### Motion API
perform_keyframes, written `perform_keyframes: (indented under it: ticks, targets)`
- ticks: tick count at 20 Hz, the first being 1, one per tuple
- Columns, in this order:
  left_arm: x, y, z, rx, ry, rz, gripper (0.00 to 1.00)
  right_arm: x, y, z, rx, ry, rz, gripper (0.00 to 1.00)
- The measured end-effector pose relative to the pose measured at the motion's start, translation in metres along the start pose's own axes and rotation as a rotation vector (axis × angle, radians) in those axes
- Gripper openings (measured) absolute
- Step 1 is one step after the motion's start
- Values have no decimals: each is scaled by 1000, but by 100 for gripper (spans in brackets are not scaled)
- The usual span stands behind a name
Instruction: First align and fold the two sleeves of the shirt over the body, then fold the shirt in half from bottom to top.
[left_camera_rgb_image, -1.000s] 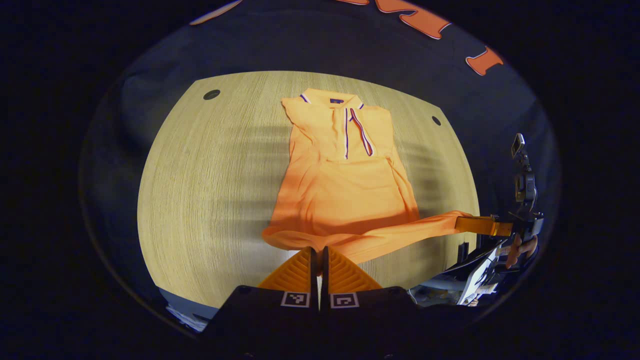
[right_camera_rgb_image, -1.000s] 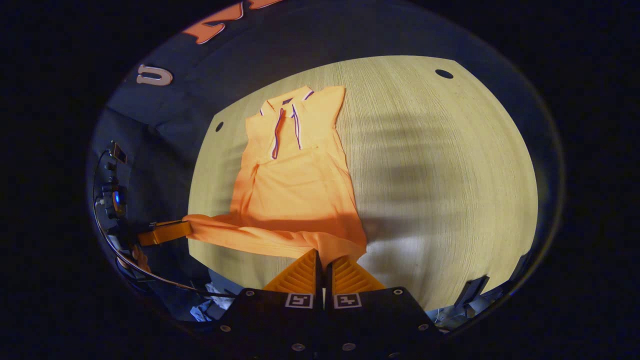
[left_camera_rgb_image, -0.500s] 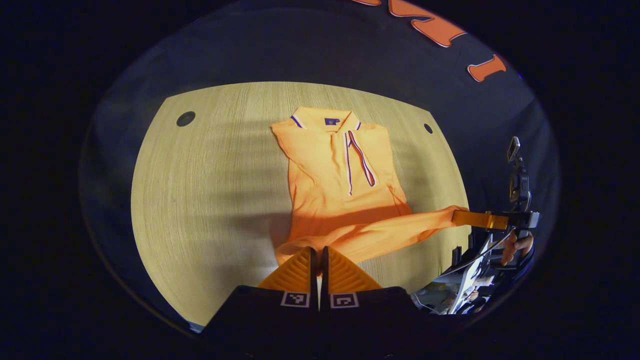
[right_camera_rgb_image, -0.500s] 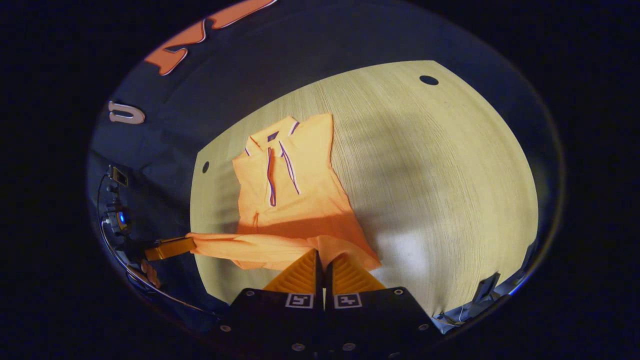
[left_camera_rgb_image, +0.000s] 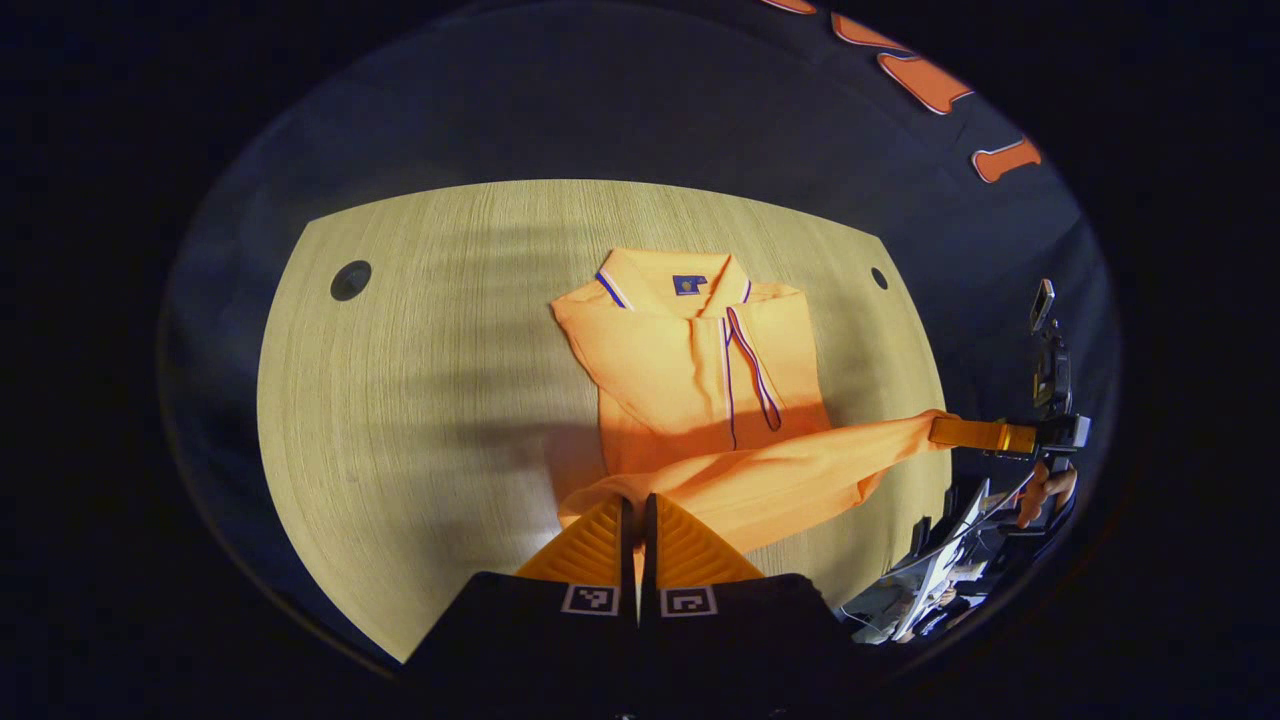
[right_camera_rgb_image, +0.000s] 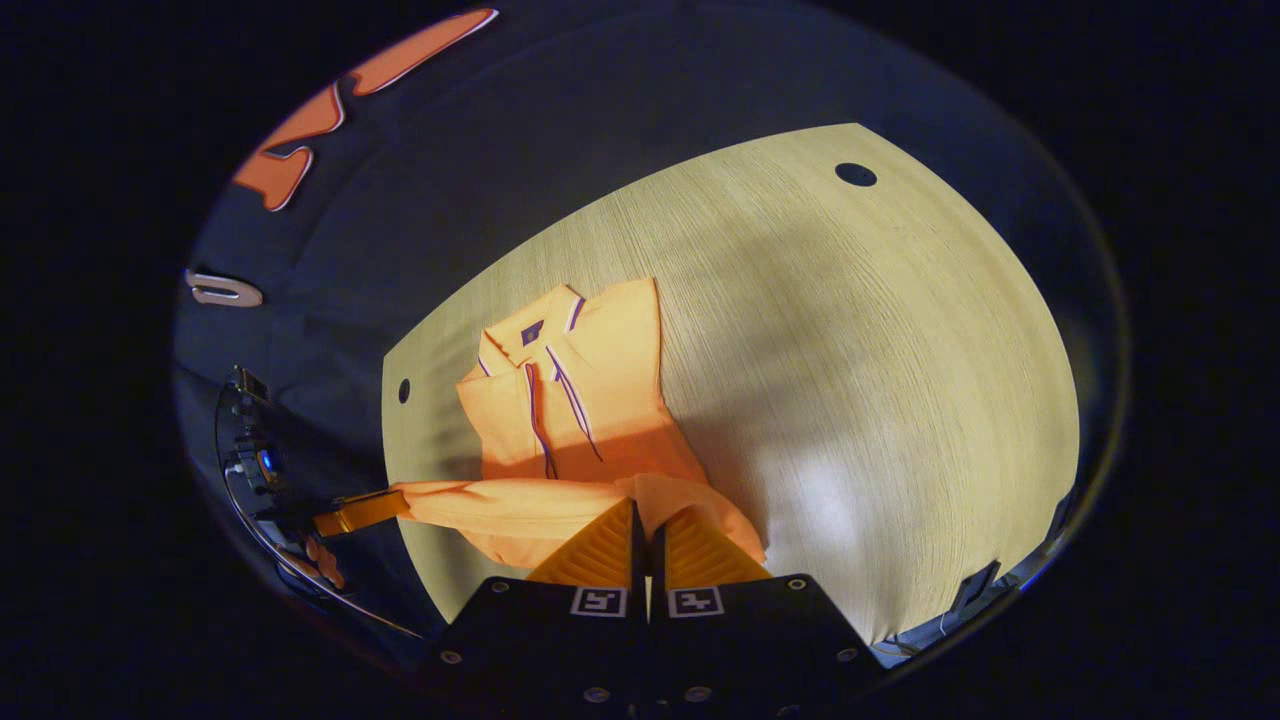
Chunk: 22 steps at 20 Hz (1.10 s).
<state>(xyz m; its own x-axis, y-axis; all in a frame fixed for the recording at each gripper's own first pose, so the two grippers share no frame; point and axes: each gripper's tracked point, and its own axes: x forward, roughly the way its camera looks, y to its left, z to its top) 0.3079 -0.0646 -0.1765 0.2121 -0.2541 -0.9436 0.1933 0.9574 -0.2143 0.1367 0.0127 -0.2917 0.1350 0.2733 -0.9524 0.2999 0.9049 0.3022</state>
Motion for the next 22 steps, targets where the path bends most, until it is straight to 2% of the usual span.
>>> perform_keyframes:
  ticks: [8,13,15,17,18,19,21,22]
  targets:
    - [47,20,52,-39,-4,67,1,59,12,60,37,62,63,1]
    - [74,39,90,-141,-138,119,1,90,22,112,214,-8,130,3]
    - [75,44,97,-148,-181,143,5,90,26,131,264,-43,175,7]
    - [72,39,111,-138,-233,114,10,86,34,144,293,-74,225,8]
    - [68,38,116,-125,-265,121,12,88,34,146,297,-89,231,12]
    - [62,39,129,-114,-323,132,17,88,35,150,293,-112,239,14]
    - [45,45,151,-86,-431,188,47,85,31,155,272,-157,226,16]
    - [38,47,152,-67,-448,216,67,79,30,157,255,-181,221,16]
